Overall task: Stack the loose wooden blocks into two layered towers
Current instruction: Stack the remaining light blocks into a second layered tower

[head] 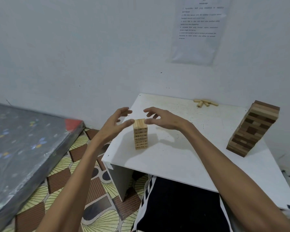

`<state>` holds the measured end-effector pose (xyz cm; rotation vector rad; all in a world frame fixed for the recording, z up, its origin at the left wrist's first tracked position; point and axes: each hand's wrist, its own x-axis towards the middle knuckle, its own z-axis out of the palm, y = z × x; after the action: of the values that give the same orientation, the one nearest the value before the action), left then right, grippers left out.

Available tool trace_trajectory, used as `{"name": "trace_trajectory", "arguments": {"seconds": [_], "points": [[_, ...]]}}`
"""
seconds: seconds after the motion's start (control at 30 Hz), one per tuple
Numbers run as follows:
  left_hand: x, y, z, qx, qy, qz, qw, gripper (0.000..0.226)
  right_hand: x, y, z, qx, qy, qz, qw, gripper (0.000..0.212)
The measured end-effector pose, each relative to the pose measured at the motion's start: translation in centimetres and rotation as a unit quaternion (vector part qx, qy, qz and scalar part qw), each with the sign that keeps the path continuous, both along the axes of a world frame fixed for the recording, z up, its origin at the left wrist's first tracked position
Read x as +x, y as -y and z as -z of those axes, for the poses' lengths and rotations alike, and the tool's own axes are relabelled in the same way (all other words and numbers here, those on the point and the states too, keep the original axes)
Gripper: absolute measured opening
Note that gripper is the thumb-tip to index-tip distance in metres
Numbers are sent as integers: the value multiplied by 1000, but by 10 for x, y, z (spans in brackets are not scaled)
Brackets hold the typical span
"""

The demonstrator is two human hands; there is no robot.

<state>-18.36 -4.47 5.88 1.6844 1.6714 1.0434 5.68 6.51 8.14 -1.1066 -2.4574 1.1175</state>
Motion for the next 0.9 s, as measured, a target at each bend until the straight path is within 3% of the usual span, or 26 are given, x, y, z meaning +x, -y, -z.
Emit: {"name": "trace_trajectory", "arguments": {"seconds": [0.1, 0.23, 0.53, 0.9], "points": [[4, -2, -13, 16, 8, -6, 1000, 49, 9, 1, -5, 0, -42, 36, 999, 48], [29, -10, -38, 41, 6, 16, 999, 33, 22, 0, -7, 24, -55, 73, 996, 47], [110, -69, -62, 70, -83, 101, 989, 30, 79, -21, -6, 113, -15, 175, 978, 38], [190, -156, -24, -3, -93, 163, 982, 28, 143, -74, 5, 154, 102, 282, 942, 37]]}}
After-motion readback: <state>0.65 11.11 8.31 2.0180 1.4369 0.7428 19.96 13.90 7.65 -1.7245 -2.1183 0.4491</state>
